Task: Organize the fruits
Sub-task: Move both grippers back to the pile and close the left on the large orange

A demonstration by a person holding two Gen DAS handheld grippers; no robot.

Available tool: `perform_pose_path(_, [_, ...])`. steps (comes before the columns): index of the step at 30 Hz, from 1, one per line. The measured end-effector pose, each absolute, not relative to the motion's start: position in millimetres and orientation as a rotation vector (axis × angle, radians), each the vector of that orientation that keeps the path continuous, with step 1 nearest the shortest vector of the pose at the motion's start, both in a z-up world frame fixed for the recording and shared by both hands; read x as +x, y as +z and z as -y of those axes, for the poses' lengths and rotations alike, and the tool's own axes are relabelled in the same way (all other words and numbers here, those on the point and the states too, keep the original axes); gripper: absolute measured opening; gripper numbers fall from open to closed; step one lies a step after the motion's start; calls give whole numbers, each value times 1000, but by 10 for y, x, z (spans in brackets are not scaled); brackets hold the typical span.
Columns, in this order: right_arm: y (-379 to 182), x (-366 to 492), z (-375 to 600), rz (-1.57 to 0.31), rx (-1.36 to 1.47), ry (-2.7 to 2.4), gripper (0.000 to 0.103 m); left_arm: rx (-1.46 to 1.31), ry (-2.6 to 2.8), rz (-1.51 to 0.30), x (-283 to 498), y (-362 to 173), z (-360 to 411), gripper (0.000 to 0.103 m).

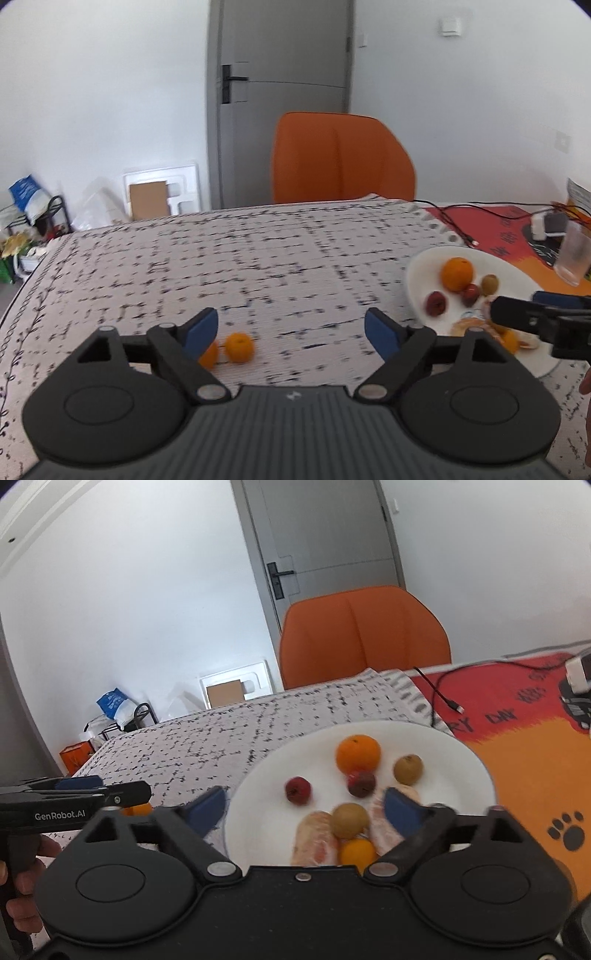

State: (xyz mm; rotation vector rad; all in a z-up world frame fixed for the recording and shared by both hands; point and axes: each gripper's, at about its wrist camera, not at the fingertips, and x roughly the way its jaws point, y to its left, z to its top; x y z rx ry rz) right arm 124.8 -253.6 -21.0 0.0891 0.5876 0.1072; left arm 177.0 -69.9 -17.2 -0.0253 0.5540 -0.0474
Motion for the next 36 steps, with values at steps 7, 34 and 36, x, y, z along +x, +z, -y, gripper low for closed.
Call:
perform_pose_path(7, [-212, 1370, 2292, -593, 44, 137, 103, -48, 16, -562, 1795, -227, 411, 92])
perform_pose_path(34, [-288, 1724, 1578, -658, -37, 235, 103, -173, 5, -627, 2004, -483, -104, 34])
perform_pose_path(36, [-299, 1756, 1509, -660, -39, 258, 103, -174, 11, -625, 1979, -473, -141, 34])
